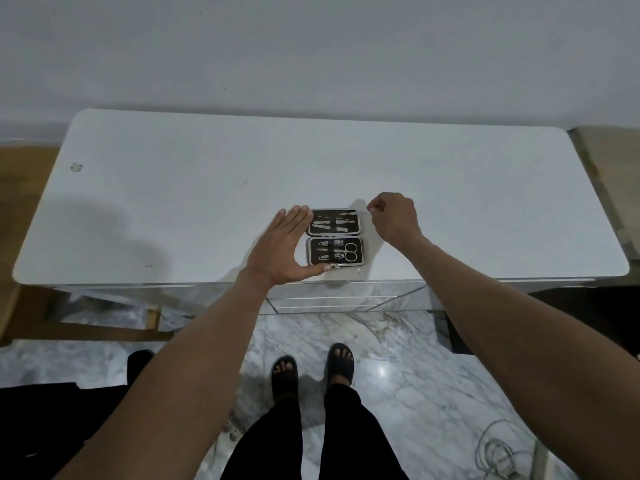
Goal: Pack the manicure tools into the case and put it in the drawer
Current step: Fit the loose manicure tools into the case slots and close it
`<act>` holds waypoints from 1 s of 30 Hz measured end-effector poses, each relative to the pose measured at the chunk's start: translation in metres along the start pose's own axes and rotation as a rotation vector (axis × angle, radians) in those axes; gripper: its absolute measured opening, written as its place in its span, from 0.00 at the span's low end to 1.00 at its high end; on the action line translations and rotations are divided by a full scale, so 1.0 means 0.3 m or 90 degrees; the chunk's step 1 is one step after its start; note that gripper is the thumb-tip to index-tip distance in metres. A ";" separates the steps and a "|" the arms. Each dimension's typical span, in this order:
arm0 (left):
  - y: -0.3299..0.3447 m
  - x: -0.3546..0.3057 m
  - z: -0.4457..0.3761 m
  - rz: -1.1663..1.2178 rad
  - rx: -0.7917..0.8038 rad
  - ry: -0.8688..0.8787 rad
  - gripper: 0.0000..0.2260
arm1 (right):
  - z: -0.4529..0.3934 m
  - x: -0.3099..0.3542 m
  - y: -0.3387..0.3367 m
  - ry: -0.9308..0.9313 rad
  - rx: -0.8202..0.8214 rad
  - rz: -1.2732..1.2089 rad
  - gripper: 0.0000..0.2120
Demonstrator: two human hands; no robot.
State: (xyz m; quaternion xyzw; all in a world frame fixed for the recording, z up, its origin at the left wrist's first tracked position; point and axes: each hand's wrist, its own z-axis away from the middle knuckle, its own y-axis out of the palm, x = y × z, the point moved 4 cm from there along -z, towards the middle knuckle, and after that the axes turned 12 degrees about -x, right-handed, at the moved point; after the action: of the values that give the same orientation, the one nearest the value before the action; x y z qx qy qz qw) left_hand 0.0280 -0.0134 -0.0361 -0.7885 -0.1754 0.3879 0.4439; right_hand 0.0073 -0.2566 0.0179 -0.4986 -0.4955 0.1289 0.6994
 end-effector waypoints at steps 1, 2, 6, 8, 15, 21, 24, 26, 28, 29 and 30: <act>0.000 0.000 0.000 0.000 0.000 -0.001 0.53 | -0.001 0.002 0.003 0.011 -0.006 -0.003 0.10; 0.001 0.001 0.000 0.000 -0.001 -0.001 0.53 | -0.001 0.005 0.008 0.015 -0.008 -0.002 0.10; 0.001 0.004 0.001 0.001 -0.001 0.001 0.52 | -0.002 0.022 0.035 0.008 0.006 0.003 0.11; 0.000 0.002 0.000 0.003 -0.003 0.004 0.52 | -0.005 0.028 0.041 0.004 0.007 0.007 0.11; -0.006 0.001 0.001 0.014 -0.010 0.001 0.53 | -0.022 0.009 0.038 0.013 0.043 0.030 0.10; -0.003 0.002 -0.002 0.007 -0.014 0.000 0.53 | -0.025 0.022 0.041 0.022 0.059 0.022 0.10; -0.001 0.001 -0.002 0.008 -0.018 0.003 0.52 | -0.018 0.041 0.055 0.009 0.064 0.022 0.11; 0.000 0.002 -0.002 0.009 -0.015 0.002 0.52 | -0.013 0.059 0.061 -0.001 0.061 0.023 0.11; 0.000 0.003 -0.002 0.006 -0.009 0.002 0.52 | -0.007 0.075 0.063 -0.012 0.051 0.018 0.10; 0.000 0.003 -0.002 0.005 -0.007 0.002 0.52 | -0.005 0.081 0.064 -0.013 0.047 0.013 0.10; 0.000 0.004 -0.003 0.004 -0.007 0.003 0.52 | -0.002 0.086 0.063 -0.012 0.043 0.009 0.09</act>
State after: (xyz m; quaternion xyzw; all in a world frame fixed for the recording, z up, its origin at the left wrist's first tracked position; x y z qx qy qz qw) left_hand 0.0293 -0.0131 -0.0362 -0.7925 -0.1740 0.3866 0.4385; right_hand 0.0260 -0.2306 0.0167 -0.4768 -0.4941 0.1551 0.7103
